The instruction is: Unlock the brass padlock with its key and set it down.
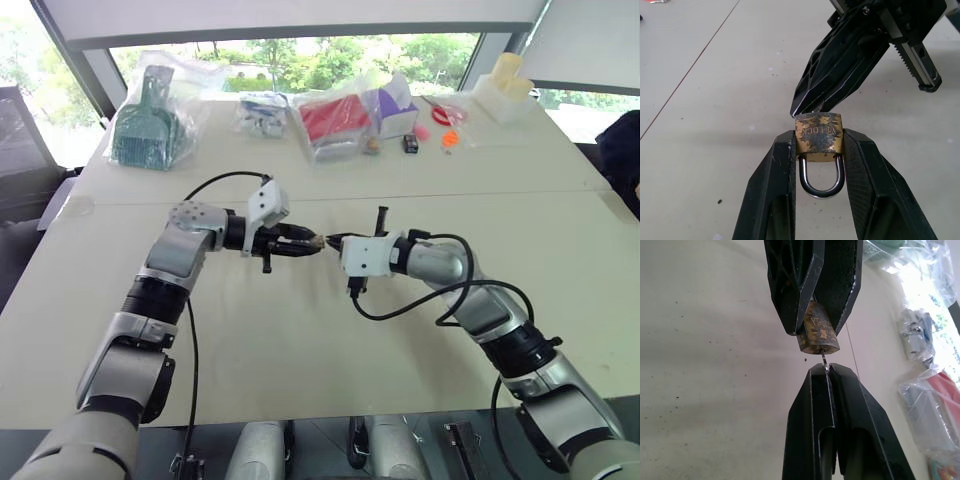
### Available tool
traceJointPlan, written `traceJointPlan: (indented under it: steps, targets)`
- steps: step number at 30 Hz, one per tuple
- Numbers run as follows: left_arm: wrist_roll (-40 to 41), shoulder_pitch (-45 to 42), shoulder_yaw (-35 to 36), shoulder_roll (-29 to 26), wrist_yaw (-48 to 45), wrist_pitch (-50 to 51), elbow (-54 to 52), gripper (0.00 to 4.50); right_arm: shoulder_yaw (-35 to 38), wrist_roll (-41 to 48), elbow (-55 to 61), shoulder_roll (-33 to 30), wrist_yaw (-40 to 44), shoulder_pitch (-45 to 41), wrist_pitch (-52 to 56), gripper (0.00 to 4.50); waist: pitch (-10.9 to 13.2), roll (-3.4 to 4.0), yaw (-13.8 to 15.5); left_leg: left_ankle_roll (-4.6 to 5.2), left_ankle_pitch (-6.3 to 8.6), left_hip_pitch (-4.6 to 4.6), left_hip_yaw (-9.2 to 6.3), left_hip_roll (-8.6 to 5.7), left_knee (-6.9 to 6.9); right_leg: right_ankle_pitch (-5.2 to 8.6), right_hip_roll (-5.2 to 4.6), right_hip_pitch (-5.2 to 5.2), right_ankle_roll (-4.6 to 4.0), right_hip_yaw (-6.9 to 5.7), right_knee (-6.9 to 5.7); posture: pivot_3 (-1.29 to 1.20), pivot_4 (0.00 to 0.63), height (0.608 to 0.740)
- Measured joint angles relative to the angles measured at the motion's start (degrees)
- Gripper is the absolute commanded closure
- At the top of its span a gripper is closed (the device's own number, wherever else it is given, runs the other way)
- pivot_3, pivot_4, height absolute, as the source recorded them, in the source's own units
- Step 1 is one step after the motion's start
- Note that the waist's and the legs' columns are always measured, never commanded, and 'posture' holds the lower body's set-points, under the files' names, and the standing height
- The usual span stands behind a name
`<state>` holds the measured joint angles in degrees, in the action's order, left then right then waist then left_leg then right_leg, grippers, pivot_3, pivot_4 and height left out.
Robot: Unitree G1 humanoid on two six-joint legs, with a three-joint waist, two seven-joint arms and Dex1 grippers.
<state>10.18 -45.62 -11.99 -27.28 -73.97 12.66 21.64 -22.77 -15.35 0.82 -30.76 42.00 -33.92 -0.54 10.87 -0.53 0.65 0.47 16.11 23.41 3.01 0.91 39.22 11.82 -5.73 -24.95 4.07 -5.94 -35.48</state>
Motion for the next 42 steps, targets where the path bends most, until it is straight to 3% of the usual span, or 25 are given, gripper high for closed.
traceJointPlan:
  steps: [10,14,18,22,28,36,39,42]
  targets:
    - [-7.14,0.43,-2.02,0.13,1.05,-19.30,2.41,3.74,0.90,6.86,-0.06,1.69,13.26,-4.75,14.63,4.45,0.00,0.01,0.04,0.00,0.00,-0.01,0.04,0.01,0.00,-0.01,0.00,0.00,-0.01,0.00,-0.02,0.00,0.150,0.740]
    - [-6.70,0.43,-1.09,0.45,1.59,-18.05,2.53,3.74,-0.06,2.67,-1.99,1.07,10.29,-5.51,7.33,4.45,0.00,0.01,0.03,0.00,0.00,0.00,0.07,0.00,0.00,0.00,0.00,-0.01,0.00,-0.01,-0.03,0.00,0.150,0.740]
    - [-2.52,0.21,0.40,1.08,0.31,-9.06,2.52,3.74,-1.50,-4.41,-4.21,-1.17,2.64,-4.21,-6.87,4.45,0.00,0.01,-0.01,0.00,0.00,0.00,0.10,0.00,0.00,0.00,0.00,-0.01,0.01,0.00,-0.02,0.00,0.150,0.740]
    - [0.94,-0.07,0.64,0.92,-1.91,-1.13,2.40,3.74,-1.34,-8.27,-5.60,-2.35,-3.34,-1.97,-16.12,3.13,0.00,0.01,-0.10,-0.05,-0.03,-0.01,0.10,0.01,0.00,0.00,0.01,-0.01,0.01,0.00,-0.04,0.00,0.150,0.740]
    - [2.65,-1.49,1.21,0.47,-3.09,2.76,2.50,3.74,-0.59,-10.39,-5.67,-2.48,-8.35,-0.29,-21.32,0.02,0.00,0.01,-0.04,-0.07,-0.05,-0.02,0.08,0.01,0.01,0.00,0.01,0.00,0.00,0.00,-0.06,0.00,0.150,0.740]
    - [2.87,-1.91,1.56,0.54,-3.10,3.42,2.76,3.74,-0.42,-11.52,-6.20,-1.75,-11.07,-0.57,-24.16,0.02,0.00,0.01,-0.07,-0.07,-0.05,-0.02,0.09,0.01,0.01,0.00,0.01,0.00,0.00,0.01,-0.06,0.00,0.150,0.740]
    - [2.87,-1.91,1.56,0.53,-3.10,3.62,2.76,3.74,-0.42,-11.66,-6.63,-1.66,-11.40,-0.90,-24.76,0.82,0.00,0.01,-0.05,-0.07,-0.05,-0.02,0.08,0.01,0.01,0.00,0.02,0.00,0.00,0.01,-0.06,0.00,0.150,0.740]
    - [2.88,-1.91,1.56,0.53,-3.10,4.27,2.76,3.74,-0.42,-12.43,-6.79,-1.51,-11.62,-0.97,-25.40,2.34,0.00,0.01,-0.07,-0.07,-0.05,-0.02,0.08,0.01,0.01,0.00,0.01,0.00,0.00,0.01,-0.06,0.00,0.150,0.740]
